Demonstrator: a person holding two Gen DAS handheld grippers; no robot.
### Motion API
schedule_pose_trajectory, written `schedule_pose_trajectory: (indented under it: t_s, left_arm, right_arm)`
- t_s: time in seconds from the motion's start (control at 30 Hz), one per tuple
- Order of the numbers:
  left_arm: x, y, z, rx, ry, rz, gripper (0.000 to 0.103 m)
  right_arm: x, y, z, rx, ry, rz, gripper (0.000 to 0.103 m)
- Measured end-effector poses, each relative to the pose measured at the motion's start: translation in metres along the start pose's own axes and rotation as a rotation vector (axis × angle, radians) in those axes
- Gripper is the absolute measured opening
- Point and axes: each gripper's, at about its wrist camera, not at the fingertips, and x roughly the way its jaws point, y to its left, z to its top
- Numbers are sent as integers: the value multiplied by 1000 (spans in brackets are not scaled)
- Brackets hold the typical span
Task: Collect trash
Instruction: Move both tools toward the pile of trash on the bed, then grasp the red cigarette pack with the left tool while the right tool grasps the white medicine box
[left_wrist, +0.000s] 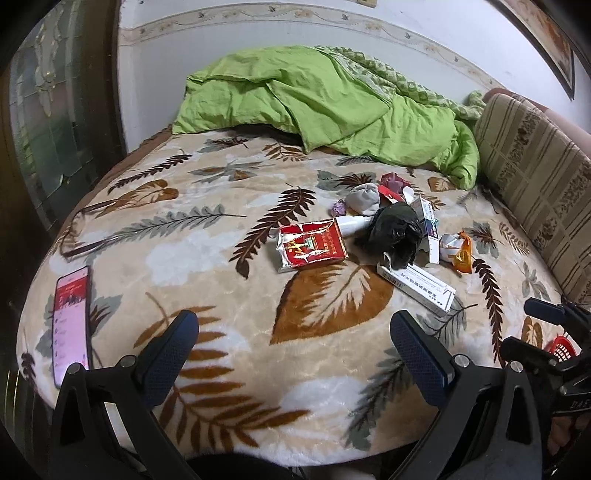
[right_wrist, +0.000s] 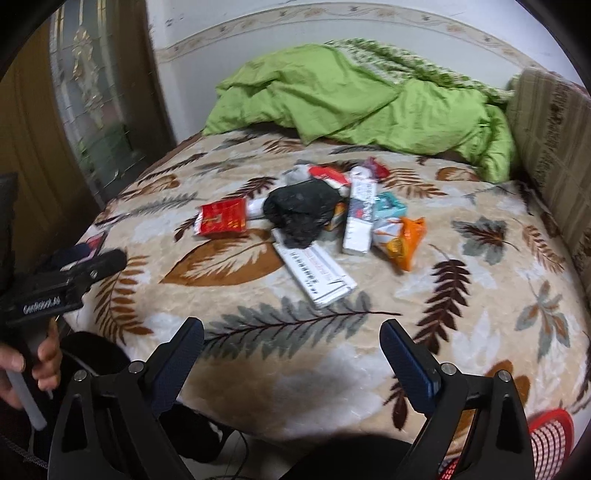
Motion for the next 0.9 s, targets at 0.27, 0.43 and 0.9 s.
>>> schedule_pose_trajectory:
  t_s: [0.27, 0.43, 0.9]
  left_arm:
    - [43, 4, 37, 52, 39, -51, 86]
    - [85, 13, 65, 55, 91, -91, 83]
    - [168, 17, 91, 19, 194, -224, 83]
  right_arm:
    - [49, -6, 26, -78, 84, 21, 98]
    - [96, -25, 46, -24, 168, 56, 97]
    - [151, -28, 47, -15, 306, 49, 62]
